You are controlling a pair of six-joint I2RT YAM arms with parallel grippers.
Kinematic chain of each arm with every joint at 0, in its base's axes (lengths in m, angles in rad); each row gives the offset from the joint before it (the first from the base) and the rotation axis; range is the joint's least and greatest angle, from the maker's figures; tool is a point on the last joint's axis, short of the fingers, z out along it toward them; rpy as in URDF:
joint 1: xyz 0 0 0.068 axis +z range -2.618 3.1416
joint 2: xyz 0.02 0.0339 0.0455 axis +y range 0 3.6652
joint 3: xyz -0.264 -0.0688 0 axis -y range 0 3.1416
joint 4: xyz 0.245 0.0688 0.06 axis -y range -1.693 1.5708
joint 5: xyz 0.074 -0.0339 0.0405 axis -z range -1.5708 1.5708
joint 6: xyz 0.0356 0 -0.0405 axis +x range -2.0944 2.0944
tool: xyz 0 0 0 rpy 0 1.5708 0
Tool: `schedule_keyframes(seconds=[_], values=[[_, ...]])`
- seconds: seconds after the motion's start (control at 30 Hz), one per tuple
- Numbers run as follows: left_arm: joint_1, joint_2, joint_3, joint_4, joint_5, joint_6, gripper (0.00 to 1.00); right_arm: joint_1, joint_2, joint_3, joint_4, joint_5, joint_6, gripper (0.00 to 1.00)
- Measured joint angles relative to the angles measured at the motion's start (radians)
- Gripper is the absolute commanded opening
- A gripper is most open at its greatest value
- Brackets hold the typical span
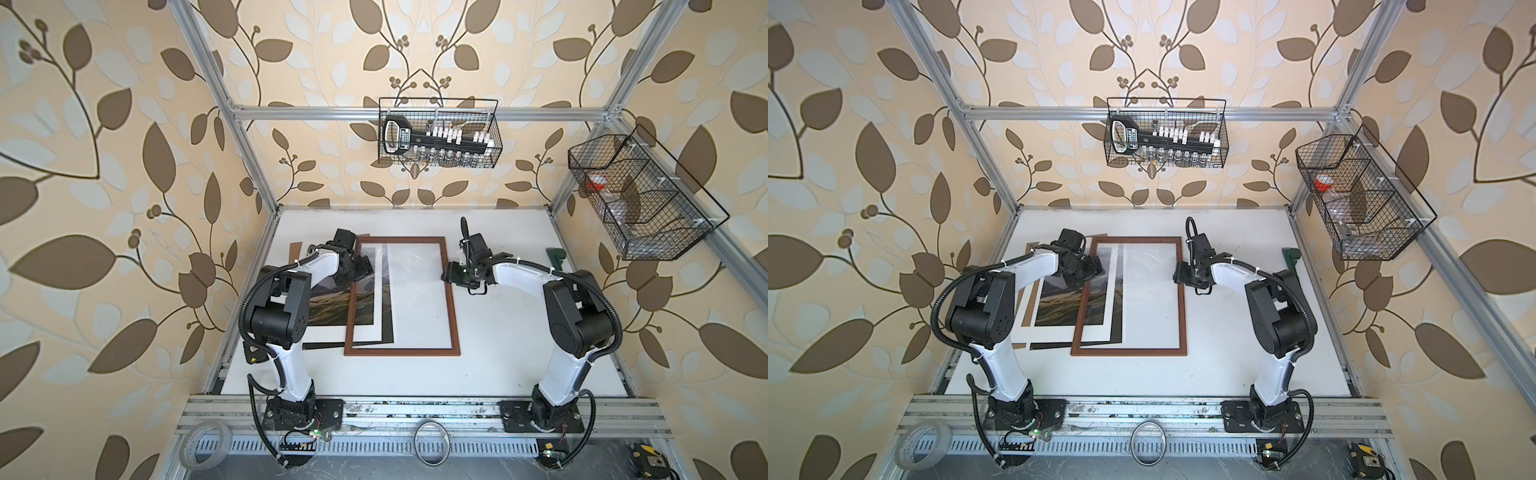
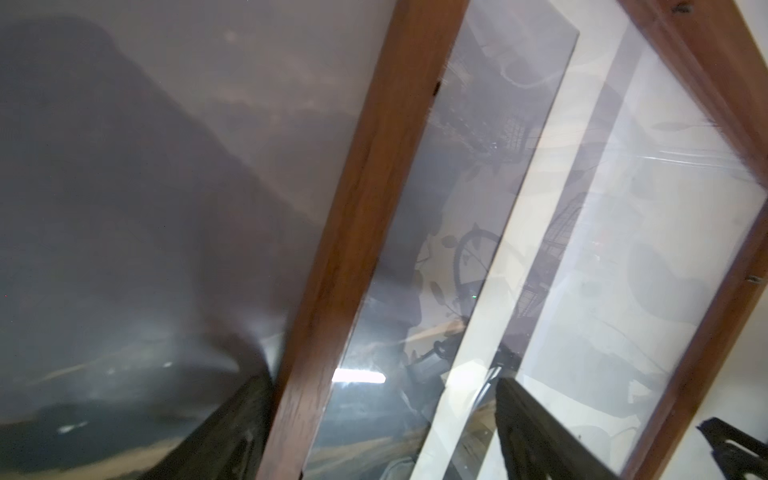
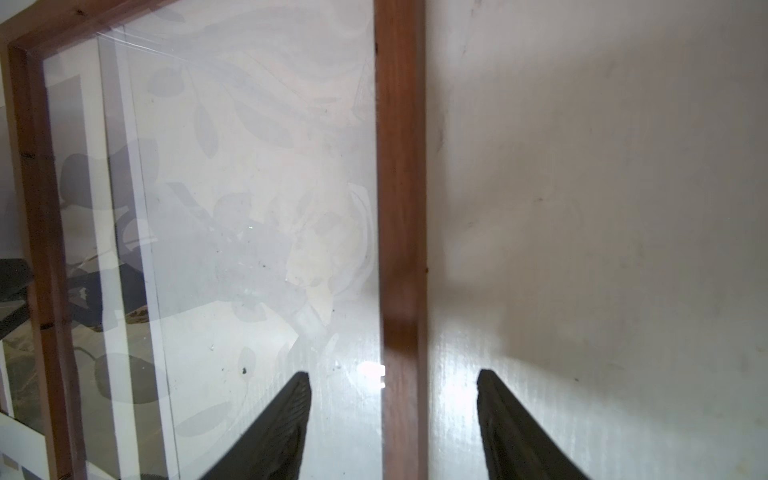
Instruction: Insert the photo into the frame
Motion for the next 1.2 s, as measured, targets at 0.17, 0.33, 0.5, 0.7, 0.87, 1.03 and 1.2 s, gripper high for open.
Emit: schedule_keyframes(seconds=[0.17, 0.33, 0.5, 0.7, 0.87, 1.03, 1.2], values=[[-0.032, 0.0, -0.006, 0.048, 0.045, -0.045, 0.85, -0.029, 0.007, -0.01, 0.006, -0.019, 0.0, 0.65], [-0.103, 0.002, -0.006, 0.063, 0.046, -0.074, 0.85, -0.083, 0.003, -0.043, 0.011, -0.016, -0.003, 0.65], [-0.181, 0.021, 0.002, 0.099, 0.055, -0.113, 0.84, -0.149, -0.033, -0.079, 0.004, 0.015, -0.005, 0.66], [-0.252, 0.095, 0.086, 0.115, 0.068, -0.136, 0.84, -0.198, -0.052, -0.095, -0.024, 0.11, -0.026, 0.67], [-0.287, 0.164, 0.178, 0.13, 0.073, -0.151, 0.84, -0.242, -0.056, -0.099, -0.051, 0.168, -0.051, 0.68], [-0.322, 0.193, 0.214, 0.143, 0.091, -0.156, 0.84, -0.284, -0.056, -0.099, -0.06, 0.205, -0.068, 0.7], [-0.315, 0.167, 0.172, 0.156, 0.111, -0.148, 0.84, -0.285, -0.058, -0.099, -0.074, 0.233, -0.073, 0.73]])
